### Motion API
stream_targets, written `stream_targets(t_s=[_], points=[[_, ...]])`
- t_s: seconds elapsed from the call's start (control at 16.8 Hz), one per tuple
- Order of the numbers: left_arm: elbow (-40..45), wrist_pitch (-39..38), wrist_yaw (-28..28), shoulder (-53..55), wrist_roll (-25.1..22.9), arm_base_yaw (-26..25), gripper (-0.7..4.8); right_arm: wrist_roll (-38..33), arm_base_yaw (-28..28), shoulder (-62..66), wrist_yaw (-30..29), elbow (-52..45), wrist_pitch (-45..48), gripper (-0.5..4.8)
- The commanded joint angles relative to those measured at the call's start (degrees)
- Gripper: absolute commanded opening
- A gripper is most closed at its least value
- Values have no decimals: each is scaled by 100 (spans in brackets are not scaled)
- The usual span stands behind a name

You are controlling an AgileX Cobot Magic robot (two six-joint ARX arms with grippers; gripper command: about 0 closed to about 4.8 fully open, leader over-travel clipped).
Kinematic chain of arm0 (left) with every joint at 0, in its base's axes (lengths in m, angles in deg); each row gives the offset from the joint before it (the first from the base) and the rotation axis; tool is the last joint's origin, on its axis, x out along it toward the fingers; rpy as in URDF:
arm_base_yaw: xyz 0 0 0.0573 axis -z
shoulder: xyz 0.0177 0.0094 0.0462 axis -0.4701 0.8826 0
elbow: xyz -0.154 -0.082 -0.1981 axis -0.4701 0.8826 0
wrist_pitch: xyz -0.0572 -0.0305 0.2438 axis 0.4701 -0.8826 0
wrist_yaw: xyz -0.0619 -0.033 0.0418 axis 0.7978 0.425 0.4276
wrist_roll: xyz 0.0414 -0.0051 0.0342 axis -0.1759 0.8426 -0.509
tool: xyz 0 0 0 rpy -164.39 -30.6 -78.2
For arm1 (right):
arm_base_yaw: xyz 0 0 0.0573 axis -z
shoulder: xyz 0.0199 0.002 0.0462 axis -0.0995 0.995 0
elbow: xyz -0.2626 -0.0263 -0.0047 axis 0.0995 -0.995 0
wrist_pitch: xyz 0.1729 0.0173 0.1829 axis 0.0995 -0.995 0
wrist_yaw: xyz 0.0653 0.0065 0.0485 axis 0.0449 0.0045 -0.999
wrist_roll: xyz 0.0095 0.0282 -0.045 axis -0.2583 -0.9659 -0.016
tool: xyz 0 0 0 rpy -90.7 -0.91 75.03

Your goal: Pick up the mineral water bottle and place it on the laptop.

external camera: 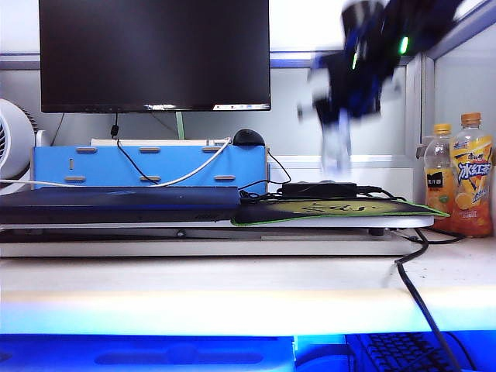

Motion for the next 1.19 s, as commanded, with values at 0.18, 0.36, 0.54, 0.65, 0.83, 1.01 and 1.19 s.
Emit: stream_targets(t_s=[0.18, 0.36, 0.54, 0.65, 0.83, 1.01, 1.19], points=[[0, 0, 4, -11, -9, -2, -2, -214, -310, -369, -1547, 894, 448, 21], [0, 2, 7, -11, -7, -2, -2, -299, -741, -365, -2343, 1169, 398, 21], [0, 0, 7, -11, -7, -2, -2, -299, -1172, -339, -2658, 1169, 87, 22], [0, 2, 7, -11, -9, -2, -2, -299, -1375, -232, -2778, 1169, -39, 22], [0, 2, 4, -11, -7, -2, -2, -317, -1613, 39, -2782, 1169, -308, 22], [0, 0, 7, -11, -7, -2, -2, -319, -1740, 280, -2833, 1169, -485, 22], [0, 0, 4, -11, -9, -2, -2, -315, -1867, 494, -2898, 1169, -645, 22]])
